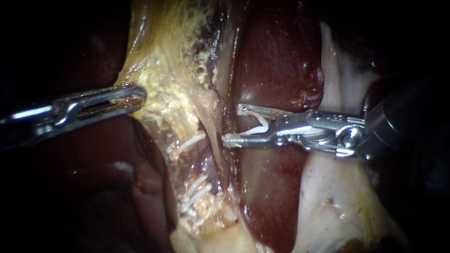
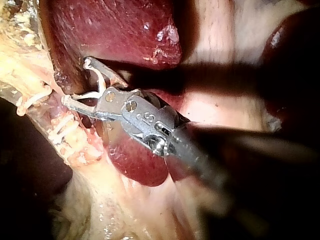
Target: Clipping first clip right tube
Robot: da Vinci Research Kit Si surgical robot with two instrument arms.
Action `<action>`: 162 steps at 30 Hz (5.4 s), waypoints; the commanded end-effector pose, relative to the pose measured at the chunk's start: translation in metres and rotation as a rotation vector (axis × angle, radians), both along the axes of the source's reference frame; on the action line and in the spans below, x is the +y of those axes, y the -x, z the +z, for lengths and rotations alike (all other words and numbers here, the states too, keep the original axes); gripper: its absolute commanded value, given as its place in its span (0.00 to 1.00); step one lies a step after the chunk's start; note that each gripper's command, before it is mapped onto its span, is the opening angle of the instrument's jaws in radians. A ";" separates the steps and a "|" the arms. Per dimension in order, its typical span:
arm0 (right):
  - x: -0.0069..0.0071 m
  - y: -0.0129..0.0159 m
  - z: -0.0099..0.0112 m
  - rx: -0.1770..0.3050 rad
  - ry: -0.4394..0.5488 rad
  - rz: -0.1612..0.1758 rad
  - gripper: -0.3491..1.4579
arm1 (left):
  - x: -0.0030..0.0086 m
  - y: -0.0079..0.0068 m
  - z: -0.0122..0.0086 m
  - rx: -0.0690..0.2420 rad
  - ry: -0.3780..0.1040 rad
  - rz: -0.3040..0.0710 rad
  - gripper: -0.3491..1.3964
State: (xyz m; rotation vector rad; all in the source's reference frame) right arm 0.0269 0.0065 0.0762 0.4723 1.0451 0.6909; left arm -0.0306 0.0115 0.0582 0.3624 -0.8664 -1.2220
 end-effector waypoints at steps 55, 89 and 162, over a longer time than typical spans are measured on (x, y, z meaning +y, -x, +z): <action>-0.0047 -0.0005 -0.0061 0.119 -0.067 -0.143 0.52 | 0.0019 -0.0024 -0.0026 -0.002 -0.005 -0.037 0.00; -0.0060 -0.0031 0.0008 0.332 -0.157 -0.247 0.52 | 0.0016 -0.0022 -0.0035 0.002 0.010 -0.036 0.00; -0.0096 -0.0056 0.0054 0.377 -0.164 -0.344 0.00 | 0.0015 -0.0020 -0.0033 0.008 0.011 -0.044 0.00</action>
